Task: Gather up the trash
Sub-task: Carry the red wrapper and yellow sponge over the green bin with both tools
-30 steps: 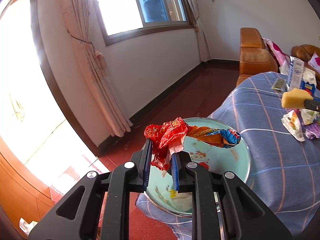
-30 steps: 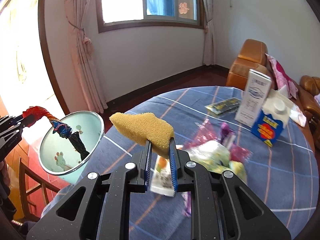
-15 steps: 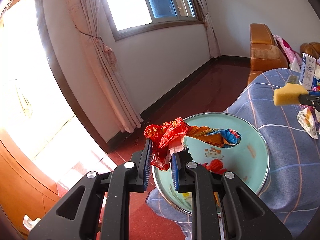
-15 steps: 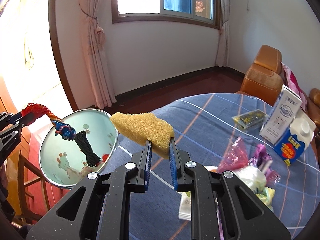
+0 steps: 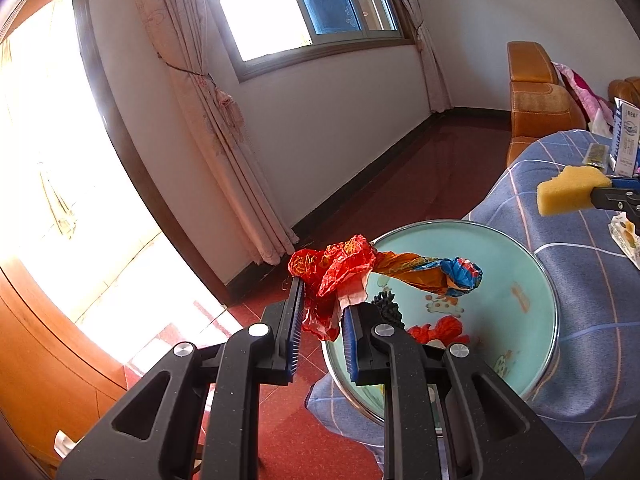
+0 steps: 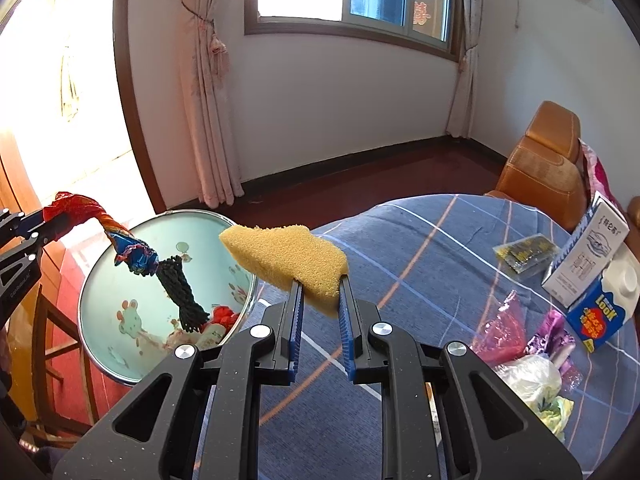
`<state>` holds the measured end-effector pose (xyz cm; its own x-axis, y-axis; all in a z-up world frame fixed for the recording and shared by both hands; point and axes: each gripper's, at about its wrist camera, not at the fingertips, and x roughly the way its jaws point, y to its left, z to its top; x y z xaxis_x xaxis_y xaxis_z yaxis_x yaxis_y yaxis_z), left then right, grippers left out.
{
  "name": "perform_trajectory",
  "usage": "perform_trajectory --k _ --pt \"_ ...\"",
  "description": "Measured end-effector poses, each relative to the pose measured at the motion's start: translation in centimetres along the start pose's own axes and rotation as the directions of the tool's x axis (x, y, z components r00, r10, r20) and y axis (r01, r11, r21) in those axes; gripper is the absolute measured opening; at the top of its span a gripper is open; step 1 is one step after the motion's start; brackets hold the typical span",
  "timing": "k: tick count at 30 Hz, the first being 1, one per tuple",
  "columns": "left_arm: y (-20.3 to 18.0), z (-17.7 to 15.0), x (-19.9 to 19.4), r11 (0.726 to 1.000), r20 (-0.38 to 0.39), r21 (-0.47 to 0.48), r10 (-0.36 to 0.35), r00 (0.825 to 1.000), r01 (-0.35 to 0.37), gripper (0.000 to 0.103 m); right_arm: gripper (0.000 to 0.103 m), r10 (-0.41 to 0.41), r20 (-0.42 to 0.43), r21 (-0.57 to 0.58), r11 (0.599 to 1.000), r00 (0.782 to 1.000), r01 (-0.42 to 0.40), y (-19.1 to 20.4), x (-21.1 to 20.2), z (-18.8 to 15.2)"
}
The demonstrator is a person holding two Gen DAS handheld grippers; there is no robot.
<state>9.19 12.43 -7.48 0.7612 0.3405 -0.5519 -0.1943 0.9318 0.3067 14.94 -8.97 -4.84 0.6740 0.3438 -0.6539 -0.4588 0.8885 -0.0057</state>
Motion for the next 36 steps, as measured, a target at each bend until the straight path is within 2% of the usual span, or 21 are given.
perform_trajectory --k 19,36 --pt "0.1 -0.3 1.3 0.999 -0.036 0.006 0.032 0.999 -0.032 0.018 0.018 0.014 -0.028 -0.047 0.999 1.000 -0.016 1.8 1.6 0.6" --pt "0.2 -0.7 1.9 1.000 -0.056 0.012 0.027 0.998 -0.026 0.018 0.018 0.027 -0.046 -0.067 0.997 0.999 -0.030 2.8 2.3 0.7"
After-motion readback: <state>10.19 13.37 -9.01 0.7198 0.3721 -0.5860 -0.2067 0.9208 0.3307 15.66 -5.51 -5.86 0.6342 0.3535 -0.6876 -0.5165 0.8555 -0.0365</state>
